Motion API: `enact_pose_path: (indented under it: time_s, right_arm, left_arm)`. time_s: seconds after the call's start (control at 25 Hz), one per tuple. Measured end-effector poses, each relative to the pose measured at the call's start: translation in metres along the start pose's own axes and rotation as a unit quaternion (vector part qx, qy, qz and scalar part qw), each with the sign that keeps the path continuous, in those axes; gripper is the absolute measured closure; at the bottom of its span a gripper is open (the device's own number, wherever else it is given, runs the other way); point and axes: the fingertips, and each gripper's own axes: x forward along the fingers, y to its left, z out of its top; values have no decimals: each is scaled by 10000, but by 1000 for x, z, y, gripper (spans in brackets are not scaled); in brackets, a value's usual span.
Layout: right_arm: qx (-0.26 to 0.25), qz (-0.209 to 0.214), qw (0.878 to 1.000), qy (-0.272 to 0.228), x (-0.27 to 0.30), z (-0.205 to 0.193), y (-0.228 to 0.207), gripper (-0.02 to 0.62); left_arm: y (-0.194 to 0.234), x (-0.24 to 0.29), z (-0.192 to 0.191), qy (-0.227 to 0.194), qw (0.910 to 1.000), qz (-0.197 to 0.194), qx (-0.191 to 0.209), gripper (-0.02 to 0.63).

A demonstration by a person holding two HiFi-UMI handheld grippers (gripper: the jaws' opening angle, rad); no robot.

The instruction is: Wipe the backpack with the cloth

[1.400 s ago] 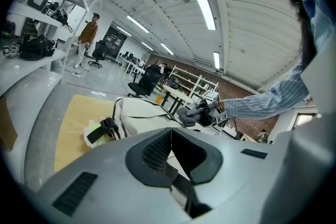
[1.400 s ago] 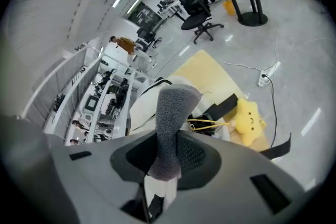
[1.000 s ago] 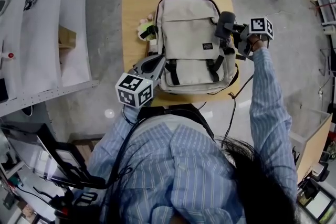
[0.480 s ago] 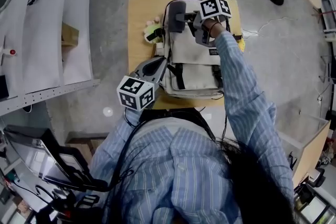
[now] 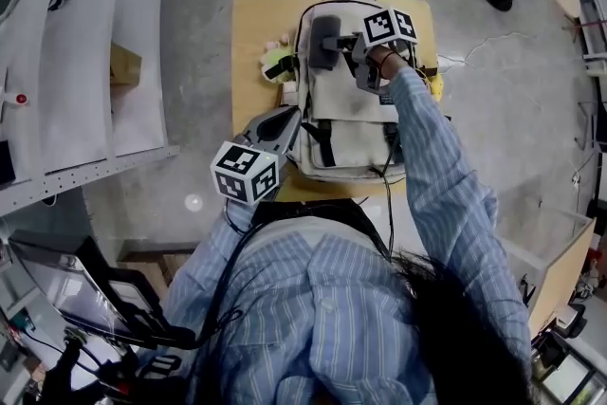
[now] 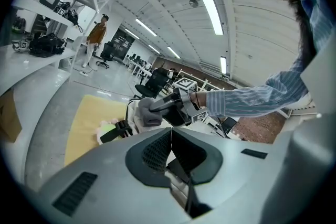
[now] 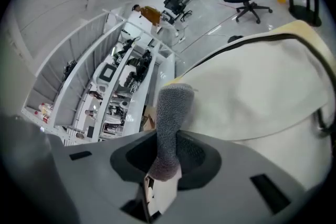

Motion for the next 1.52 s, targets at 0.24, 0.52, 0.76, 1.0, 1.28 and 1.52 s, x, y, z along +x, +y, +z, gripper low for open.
enact_pose_path:
  time_s: [0.24, 0.52, 0.76, 1.0, 1.28, 1.52]
  right_arm:
    - [334, -497, 9970, -490, -64, 13, -54, 502]
    - [843, -958, 9868, -994, -144, 9, -128, 502]
    - [1577, -1334, 9684, -1400, -201, -12, -194, 502]
    - [1420, -1258, 9732, -1302, -197, -4, -181, 502]
    - [490, -448, 9906, -1199, -132, 72, -78, 502]
    - [92, 58, 9975, -704, -30, 97, -3, 502]
  left_arm:
    - [-11, 10, 4, 70, 9998, -139, 91, 601]
    - [-21, 22, -2, 248, 9992, -228, 211, 601]
    - [-25, 23, -6, 353, 9987, -199, 294, 601]
    - [-19, 21, 0, 325, 9989, -150, 312, 601]
    - [-6, 19, 3, 293, 9993, -122, 186, 601]
    - [3, 10, -1, 226, 9997, -34, 71, 601]
